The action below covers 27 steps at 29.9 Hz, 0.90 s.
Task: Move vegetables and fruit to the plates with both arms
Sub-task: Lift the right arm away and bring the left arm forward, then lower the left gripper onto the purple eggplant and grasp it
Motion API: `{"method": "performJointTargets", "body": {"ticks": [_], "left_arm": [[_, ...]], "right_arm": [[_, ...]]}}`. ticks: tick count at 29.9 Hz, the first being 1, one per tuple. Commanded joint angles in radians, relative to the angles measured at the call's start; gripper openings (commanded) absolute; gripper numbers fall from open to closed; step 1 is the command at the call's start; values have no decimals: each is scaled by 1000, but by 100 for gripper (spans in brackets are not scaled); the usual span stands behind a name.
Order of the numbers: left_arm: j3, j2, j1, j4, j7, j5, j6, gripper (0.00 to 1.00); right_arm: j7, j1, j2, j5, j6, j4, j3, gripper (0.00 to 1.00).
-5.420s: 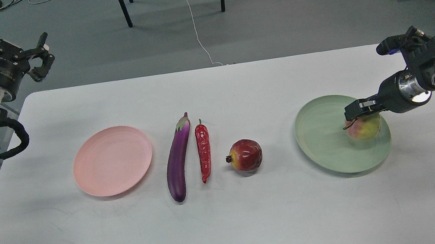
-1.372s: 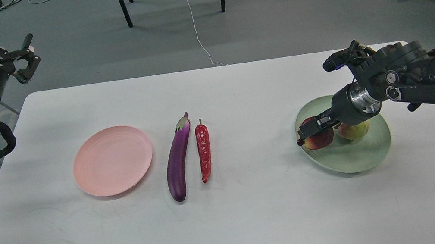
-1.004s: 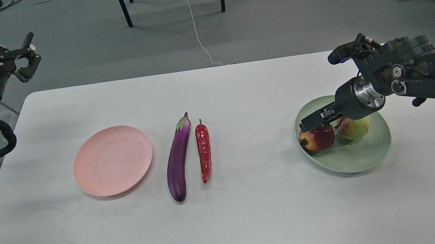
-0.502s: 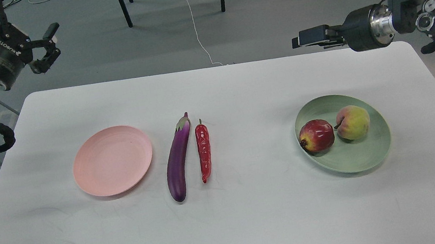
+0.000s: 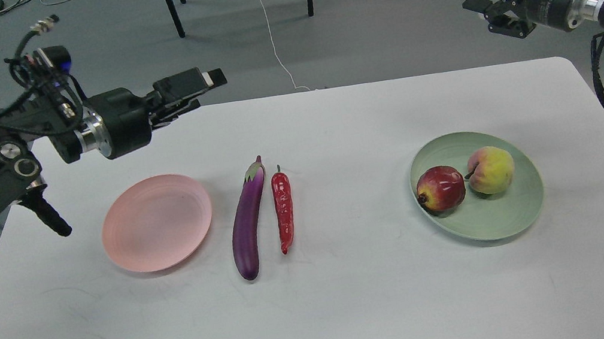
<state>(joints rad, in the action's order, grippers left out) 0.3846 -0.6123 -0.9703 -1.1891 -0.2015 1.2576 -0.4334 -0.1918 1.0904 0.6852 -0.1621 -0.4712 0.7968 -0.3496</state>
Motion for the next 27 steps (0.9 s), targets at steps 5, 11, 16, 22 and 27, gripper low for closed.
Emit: {"method": "performJointTargets", "body": {"ticks": [5, 11, 16, 22, 27], "left_arm": [[-108, 130, -18, 8, 7, 432, 4, 98], [-133, 184, -5, 19, 86, 634, 7, 98], [-135, 227, 21, 51, 145, 638, 15, 98], [-138, 230, 61, 85, 143, 641, 42, 95], [-138, 230, 82, 137, 142, 641, 70, 94]], "right_arm": [[0, -177, 66, 246, -18, 1, -198, 98], [0, -345, 106, 289, -18, 1, -325, 98], [0, -472, 128, 320, -18, 4, -385, 98], [-1, -550, 131, 320, -18, 9, -416, 98], [-3, -569, 139, 322, -18, 12, -427, 98]]}}
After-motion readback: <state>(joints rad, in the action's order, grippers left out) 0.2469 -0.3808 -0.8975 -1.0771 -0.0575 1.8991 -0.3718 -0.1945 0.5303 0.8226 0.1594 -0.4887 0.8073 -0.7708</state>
